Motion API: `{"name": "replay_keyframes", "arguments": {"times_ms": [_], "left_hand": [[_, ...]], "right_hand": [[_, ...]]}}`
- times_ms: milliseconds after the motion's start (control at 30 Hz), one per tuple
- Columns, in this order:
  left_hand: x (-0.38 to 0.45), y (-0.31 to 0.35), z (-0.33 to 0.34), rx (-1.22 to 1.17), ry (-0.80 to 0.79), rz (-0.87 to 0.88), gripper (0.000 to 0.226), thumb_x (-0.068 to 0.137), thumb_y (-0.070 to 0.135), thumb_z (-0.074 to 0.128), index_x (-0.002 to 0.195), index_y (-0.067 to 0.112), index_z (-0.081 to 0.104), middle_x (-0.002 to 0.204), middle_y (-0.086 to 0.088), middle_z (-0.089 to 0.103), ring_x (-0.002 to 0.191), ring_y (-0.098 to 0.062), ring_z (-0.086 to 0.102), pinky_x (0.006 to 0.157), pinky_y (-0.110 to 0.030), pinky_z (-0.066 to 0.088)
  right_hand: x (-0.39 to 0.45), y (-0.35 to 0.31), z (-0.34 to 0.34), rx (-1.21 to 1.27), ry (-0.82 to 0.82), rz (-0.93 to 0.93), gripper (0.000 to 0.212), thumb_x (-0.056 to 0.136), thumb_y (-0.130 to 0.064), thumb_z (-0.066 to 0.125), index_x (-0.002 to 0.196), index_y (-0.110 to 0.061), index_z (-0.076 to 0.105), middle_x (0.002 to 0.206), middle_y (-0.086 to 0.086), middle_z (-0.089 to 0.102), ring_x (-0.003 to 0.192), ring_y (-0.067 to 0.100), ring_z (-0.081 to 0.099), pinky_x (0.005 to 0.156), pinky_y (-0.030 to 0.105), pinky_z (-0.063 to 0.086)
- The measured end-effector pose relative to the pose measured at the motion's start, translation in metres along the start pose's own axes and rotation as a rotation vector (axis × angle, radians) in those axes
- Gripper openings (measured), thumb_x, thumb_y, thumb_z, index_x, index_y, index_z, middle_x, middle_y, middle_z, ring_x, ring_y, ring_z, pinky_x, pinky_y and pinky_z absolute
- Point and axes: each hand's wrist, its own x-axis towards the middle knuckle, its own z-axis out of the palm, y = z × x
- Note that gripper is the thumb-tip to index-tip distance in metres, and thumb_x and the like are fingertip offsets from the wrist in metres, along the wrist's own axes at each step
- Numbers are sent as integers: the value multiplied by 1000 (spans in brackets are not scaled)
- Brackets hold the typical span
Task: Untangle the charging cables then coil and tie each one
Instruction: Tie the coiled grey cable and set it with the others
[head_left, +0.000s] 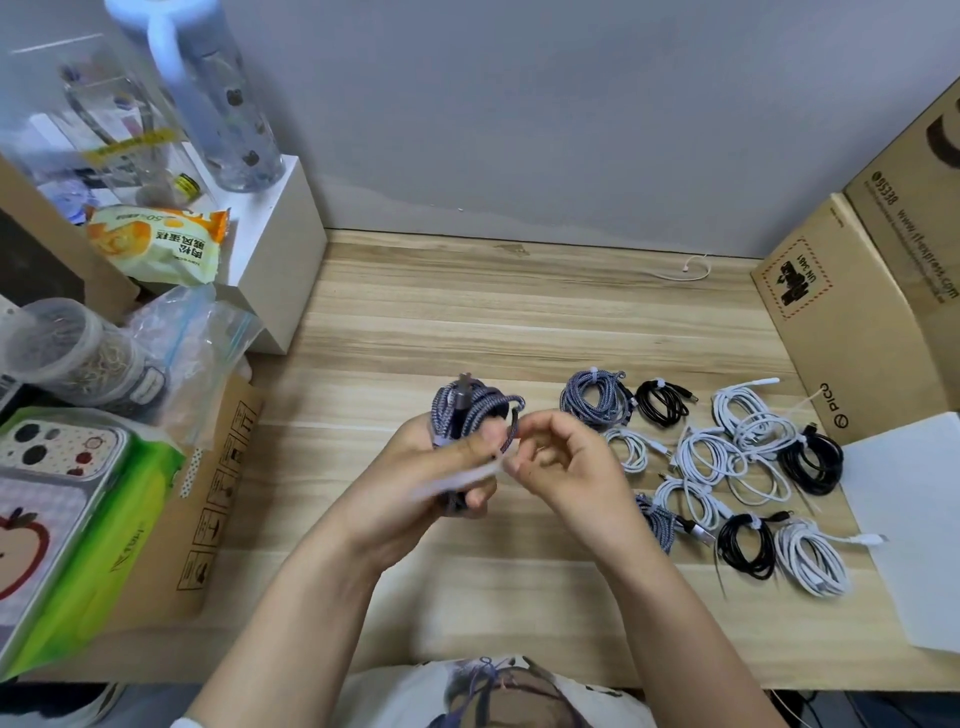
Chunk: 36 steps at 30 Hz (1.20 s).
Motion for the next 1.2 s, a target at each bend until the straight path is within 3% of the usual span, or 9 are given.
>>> {"name": "replay_keyframes", "arguments": {"times_ms": [200, 367, 533, 700, 800, 867, 967, 1067, 1200], "left_hand": [[1, -4, 7, 328, 75, 14, 28, 82, 12, 69, 68, 12, 46, 46, 6, 35, 42, -9, 33, 43, -16, 28], [-2, -5, 7, 456, 45, -11, 14, 73, 21, 61, 68, 14, 50, 49, 2, 39, 44, -9, 37, 45, -18, 30], [-1, -1, 12, 400, 0, 11, 16, 78, 25, 61, 64, 25, 54, 51, 6, 40, 45, -9, 36, 45, -18, 32], [0, -2, 16, 426, 20, 42, 28, 85, 18, 64, 95, -6, 52, 53, 5, 41, 46, -8, 37, 44, -18, 33], [-2, -1, 16, 424, 113, 77, 12, 92, 8, 55, 81, 4, 56, 47, 8, 37, 43, -8, 32, 41, -17, 28], [-2, 1, 13, 362, 208, 80, 25, 92, 10, 54, 69, 16, 51, 46, 7, 35, 43, -8, 31, 41, -17, 27], [-2, 7, 8, 333, 242, 71, 29, 89, 10, 59, 64, 19, 47, 48, 6, 33, 43, -8, 31, 42, -18, 25], [-3, 9, 10, 361, 184, 65, 25, 76, 17, 58, 56, 25, 45, 49, 6, 34, 42, -8, 33, 44, -18, 27], [-4, 7, 11, 304, 123, 33, 28, 77, 26, 51, 49, 24, 50, 47, 3, 35, 42, -8, 35, 44, -17, 30]], "right_hand": [[-6, -27, -1, 21, 14, -245, 26, 72, -27, 71, 98, -31, 66, 74, -13, 53, 67, 4, 50, 66, 17, 42], [-7, -27, 7, -64, 6, -277, 11, 67, -23, 71, 68, -33, 64, 66, -14, 62, 59, 1, 50, 61, 18, 43], [-9, -27, 8, 234, 106, -220, 15, 74, -28, 70, 72, -19, 59, 60, -12, 61, 57, 0, 53, 58, 14, 44], [-7, -29, 10, 346, 179, -117, 13, 73, -25, 59, 73, -12, 56, 53, -13, 57, 51, -1, 50, 54, 13, 43], [-5, -28, 5, 308, 163, -144, 17, 72, -22, 69, 80, -15, 55, 59, -10, 59, 54, 4, 53, 54, 15, 45], [-7, -25, -1, 253, 144, -243, 23, 74, -23, 78, 84, -24, 57, 69, -11, 60, 65, 6, 54, 62, 18, 46], [-13, -26, 1, 34, -34, -430, 17, 78, -47, 68, 91, -38, 62, 90, -16, 60, 87, 7, 56, 78, 22, 44], [-15, -24, 10, -175, -68, -569, 28, 88, -52, 50, 86, -28, 65, 93, -16, 58, 94, 14, 55, 84, 30, 42], [-23, -27, 15, 153, -112, -528, 36, 89, -46, 53, 68, -19, 60, 73, -15, 63, 72, 18, 61, 69, 40, 50]]}}
